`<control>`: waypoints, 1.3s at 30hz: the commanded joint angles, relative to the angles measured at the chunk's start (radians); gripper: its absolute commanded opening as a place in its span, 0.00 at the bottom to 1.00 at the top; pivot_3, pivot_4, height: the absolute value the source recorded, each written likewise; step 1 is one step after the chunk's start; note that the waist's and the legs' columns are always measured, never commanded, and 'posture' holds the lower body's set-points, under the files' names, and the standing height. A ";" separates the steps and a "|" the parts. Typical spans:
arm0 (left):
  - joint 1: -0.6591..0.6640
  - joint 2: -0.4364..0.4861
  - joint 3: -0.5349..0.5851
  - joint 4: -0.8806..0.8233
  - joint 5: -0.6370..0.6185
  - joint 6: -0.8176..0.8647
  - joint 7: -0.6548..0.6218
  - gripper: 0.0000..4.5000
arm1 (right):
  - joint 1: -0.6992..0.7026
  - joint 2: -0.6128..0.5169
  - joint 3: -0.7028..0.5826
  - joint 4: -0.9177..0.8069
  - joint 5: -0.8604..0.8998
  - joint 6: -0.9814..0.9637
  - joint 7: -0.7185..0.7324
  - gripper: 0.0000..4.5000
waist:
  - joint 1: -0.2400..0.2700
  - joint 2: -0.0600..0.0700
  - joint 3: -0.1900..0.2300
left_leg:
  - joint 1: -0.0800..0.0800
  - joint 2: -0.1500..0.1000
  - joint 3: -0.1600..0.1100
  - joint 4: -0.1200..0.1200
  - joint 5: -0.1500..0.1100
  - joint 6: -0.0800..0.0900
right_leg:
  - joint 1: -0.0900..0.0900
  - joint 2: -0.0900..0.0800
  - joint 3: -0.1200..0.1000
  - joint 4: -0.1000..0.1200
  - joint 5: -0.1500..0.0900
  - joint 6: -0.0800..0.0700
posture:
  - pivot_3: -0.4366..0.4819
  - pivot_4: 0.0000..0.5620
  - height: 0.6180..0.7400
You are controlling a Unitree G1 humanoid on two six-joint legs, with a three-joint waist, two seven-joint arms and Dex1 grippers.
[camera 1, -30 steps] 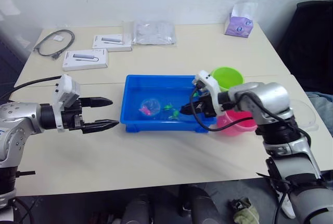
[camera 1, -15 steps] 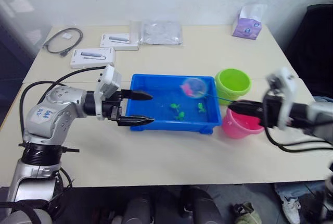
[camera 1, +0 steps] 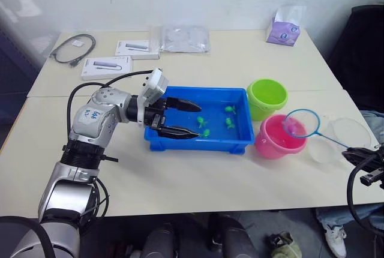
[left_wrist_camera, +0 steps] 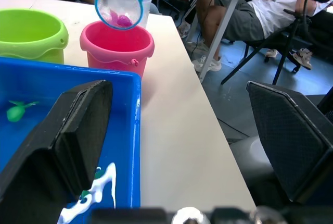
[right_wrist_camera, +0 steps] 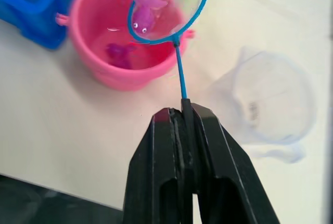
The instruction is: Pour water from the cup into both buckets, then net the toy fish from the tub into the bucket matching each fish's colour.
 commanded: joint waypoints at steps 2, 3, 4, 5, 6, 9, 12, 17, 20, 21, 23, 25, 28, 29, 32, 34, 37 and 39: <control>-0.035 -0.015 0.008 0.017 0.014 -0.027 -0.026 0.98 | 0.155 -0.021 0.041 0.023 -0.339 -0.545 0.006 0.00 | 0.000 0.000 0.000 | 0.000 0.000 0.000 0.000 0.000 0.000 | 0.000 0.000 0.000 0.000 0.000 0.000 | 0.48 0.27 1.00; -0.038 -0.018 0.009 0.023 0.017 -0.029 -0.028 0.98 | 0.196 -0.026 0.050 0.051 -0.428 -0.698 0.004 0.00 | 0.000 0.000 0.000 | 0.000 -0.001 0.000 0.000 0.000 0.000 | 0.000 0.000 0.000 0.000 0.000 0.000 | 0.48 0.27 1.00; -0.041 -0.020 0.009 0.028 0.020 -0.032 -0.031 0.98 | 0.233 -0.028 0.059 0.081 -0.504 -0.840 0.003 0.00 | 0.000 0.000 0.000 | 0.000 -0.001 0.001 0.000 0.000 0.000 | 0.000 0.000 0.000 0.000 0.000 0.001 | 0.48 0.27 1.00; -0.044 -0.022 0.010 0.033 0.023 -0.034 -0.032 0.98 | 0.256 -0.019 0.066 0.108 -0.546 -0.953 0.003 0.00 | 0.000 0.000 0.000 | 0.000 -0.001 0.001 0.000 0.000 0.000 | 0.000 0.000 0.000 0.000 0.000 0.001 | 0.48 0.27 1.00; -0.046 -0.023 0.010 0.036 0.024 -0.035 -0.034 0.98 | 0.268 -0.006 0.071 0.129 -0.572 -1.034 0.000 0.00 | 0.000 0.000 0.000 | 0.000 -0.001 0.001 0.000 0.000 0.000 | 0.000 0.000 0.000 0.000 0.000 0.001 | 0.48 0.27 1.00; -0.048 -0.025 0.013 0.040 0.027 -0.038 -0.037 0.98 | 0.275 -0.004 0.044 0.192 -0.714 -1.281 -0.055 0.00 | 0.000 0.000 0.000 | 0.000 0.000 0.000 0.000 0.000 0.000 | 0.000 0.000 0.000 -0.001 0.000 0.001 | 0.48 0.27 1.00; -0.043 -0.027 0.017 0.035 0.029 -0.036 -0.033 0.98 | 0.241 -0.019 0.004 0.246 -0.782 -1.444 -0.076 0.00 | -0.001 0.000 0.000 | 0.000 0.000 0.001 0.001 0.000 0.000 | 0.000 0.000 0.000 -0.001 0.000 0.001 | 0.48 0.27 1.00; -0.039 -0.030 0.021 0.030 0.032 -0.033 -0.027 0.98 | 0.204 -0.014 -0.019 0.317 -0.828 -1.529 -0.067 0.00 | 0.000 0.000 0.000 | 0.000 0.000 0.000 0.001 0.000 -0.001 | 0.000 0.001 0.001 0.000 0.000 0.001 | 0.48 0.27 1.00; -0.037 -0.030 0.022 0.029 0.033 -0.034 -0.025 0.98 | 0.188 -0.015 -0.015 0.321 -0.832 -1.587 -0.061 0.00 | 0.000 0.000 0.000 | 0.000 0.000 0.000 0.001 0.000 -0.001 | 0.000 0.001 0.001 0.000 0.000 0.001 | 0.48 0.27 1.00; -0.036 -0.029 0.023 0.029 0.033 -0.034 -0.024 0.98 | 0.170 -0.019 -0.022 0.330 -0.836 -1.585 -0.065 0.00 | -0.001 0.000 0.000 | 0.000 0.000 0.000 0.001 0.000 0.000 | 0.000 0.001 0.001 0.000 0.000 0.001 | 0.48 0.27 1.00; -0.035 -0.027 0.026 0.028 0.033 -0.033 -0.021 0.98 | 0.149 -0.032 -0.026 0.353 -0.833 -1.581 -0.052 0.00 | -0.001 0.000 0.000 | 0.000 0.000 0.000 0.001 0.000 0.000 | 0.000 0.001 0.001 0.000 0.000 0.001 | 0.48 0.27 1.00; -0.033 -0.024 0.028 0.027 0.033 -0.032 -0.018 0.98 | 0.141 -0.043 -0.020 0.369 -0.825 -1.587 -0.026 0.00 | -0.001 0.000 0.000 | 0.001 0.000 0.000 0.001 0.001 0.000 | 0.000 0.001 0.002 0.000 0.000 0.001 | 0.48 0.27 1.00; -0.023 -0.016 0.037 0.016 0.032 -0.028 -0.003 0.98 | 0.084 -0.068 -0.015 0.412 -0.833 -1.574 -0.042 0.00 | -0.001 0.000 0.000 | 0.000 0.000 0.000 0.001 0.001 0.000 | 0.000 0.001 0.001 0.000 0.000 0.001 | 0.48 0.27 1.00; -0.020 -0.014 0.038 0.013 0.031 -0.026 0.000 0.98 | 0.069 -0.070 -0.010 0.420 -0.835 -1.563 -0.039 0.00 | -0.001 0.000 0.000 | 0.000 0.000 0.000 0.001 0.001 0.000 | 0.000 0.001 0.002 0.000 0.000 0.001 | 0.48 0.27 1.00; -0.012 -0.010 0.042 -0.005 0.028 -0.018 0.006 0.98 | 0.093 -0.062 0.033 0.409 -0.820 -1.620 -0.010 0.00 | 0.002 0.000 0.000 | 0.000 0.000 0.000 0.001 0.001 0.000 | 0.000 0.000 0.001 0.000 0.000 0.000 | 0.48 0.27 1.00; -0.005 -0.005 0.047 -0.015 0.028 -0.015 0.013 0.98 | 0.037 -0.089 0.022 0.462 -0.848 -1.586 -0.038 0.00 | 0.000 0.000 0.000 | 0.000 0.001 -0.001 0.001 0.001 0.000 | 0.000 0.001 0.001 0.000 -0.001 0.000 | 0.48 0.27 1.00; 0.000 0.000 0.053 -0.030 0.024 -0.008 0.020 0.98 | 0.080 -0.081 0.060 0.445 -0.846 -1.676 -0.008 0.00 | 0.000 0.000 0.000 | 0.000 0.000 0.001 0.002 0.001 0.001 | 0.000 0.000 0.002 0.001 0.000 0.001 | 0.48 0.27 1.00; -0.001 0.001 0.057 -0.029 0.026 -0.009 0.026 0.98 | 0.042 -0.089 0.053 0.471 -0.839 -1.643 -0.024 0.00 | 0.001 0.000 0.000 | 0.000 0.000 -0.001 0.002 0.001 0.001 | 0.001 0.000 0.001 0.001 0.000 0.001 | 0.48 0.27 1.00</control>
